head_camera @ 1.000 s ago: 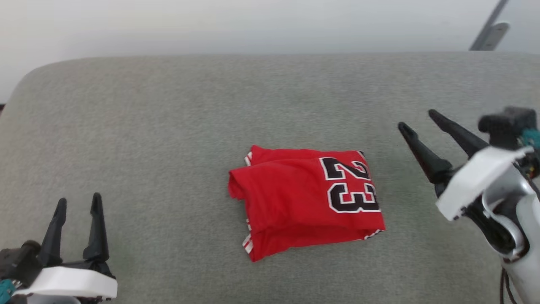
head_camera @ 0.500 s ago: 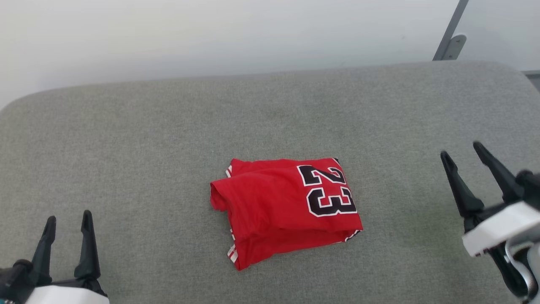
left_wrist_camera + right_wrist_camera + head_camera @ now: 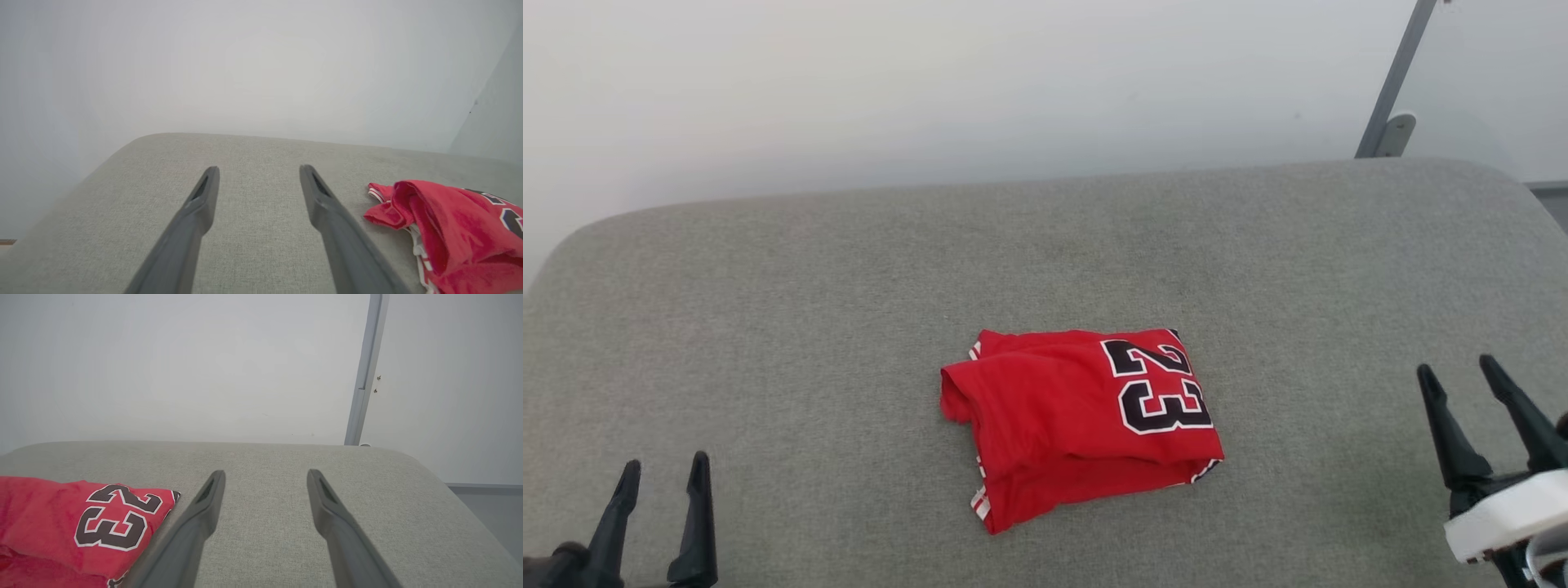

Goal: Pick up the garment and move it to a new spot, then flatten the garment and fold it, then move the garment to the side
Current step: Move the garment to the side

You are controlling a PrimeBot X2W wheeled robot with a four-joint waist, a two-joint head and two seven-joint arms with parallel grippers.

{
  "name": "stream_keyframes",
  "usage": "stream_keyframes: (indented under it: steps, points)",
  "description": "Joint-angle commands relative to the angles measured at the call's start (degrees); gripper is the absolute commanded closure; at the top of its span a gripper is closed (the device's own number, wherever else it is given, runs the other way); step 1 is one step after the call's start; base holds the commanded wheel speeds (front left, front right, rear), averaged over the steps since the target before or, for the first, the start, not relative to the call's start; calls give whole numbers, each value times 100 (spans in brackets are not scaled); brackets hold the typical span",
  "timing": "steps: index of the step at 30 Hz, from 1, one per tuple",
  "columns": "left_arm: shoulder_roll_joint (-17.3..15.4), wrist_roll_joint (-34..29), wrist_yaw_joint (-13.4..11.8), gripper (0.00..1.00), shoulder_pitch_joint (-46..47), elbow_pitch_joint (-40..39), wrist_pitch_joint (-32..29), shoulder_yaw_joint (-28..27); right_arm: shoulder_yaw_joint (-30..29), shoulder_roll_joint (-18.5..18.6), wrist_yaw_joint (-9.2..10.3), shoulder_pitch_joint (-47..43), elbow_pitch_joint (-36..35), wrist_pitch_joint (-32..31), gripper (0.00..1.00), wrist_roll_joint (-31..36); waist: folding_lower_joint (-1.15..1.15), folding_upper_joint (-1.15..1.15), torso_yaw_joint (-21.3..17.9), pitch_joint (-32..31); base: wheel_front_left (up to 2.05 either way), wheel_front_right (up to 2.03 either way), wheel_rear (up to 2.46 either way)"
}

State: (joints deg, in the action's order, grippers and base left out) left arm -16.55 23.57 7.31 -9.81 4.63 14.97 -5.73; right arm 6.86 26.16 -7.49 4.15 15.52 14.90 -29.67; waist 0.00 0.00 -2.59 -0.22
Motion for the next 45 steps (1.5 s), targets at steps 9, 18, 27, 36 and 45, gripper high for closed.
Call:
stream_keyframes:
  steps: [9,18,27,36,45]
  points:
    - [-43,117,17,0,-47,29,28,-38,-427,-249,0,-452,-309,33,0,184,0,0,138,-81,0,0,0]
    - [-46,181,18,0,-19,17,28,-6,-605,-440,0,-673,-456,34,0,284,0,0,168,-82,0,0,0]
    - [-19,242,18,0,55,59,28,69,-438,-437,0,-635,-418,33,0,179,0,0,232,-59,0,0,0]
    - [-25,310,18,0,129,133,28,284,418,-182,0,-15,-86,-521,0,-312,0,0,508,0,0,0,0]
    - [-17,365,19,0,374,220,28,662,1014,68,0,964,285,-2091,0,-881,0,0,932,256,0,0,0]
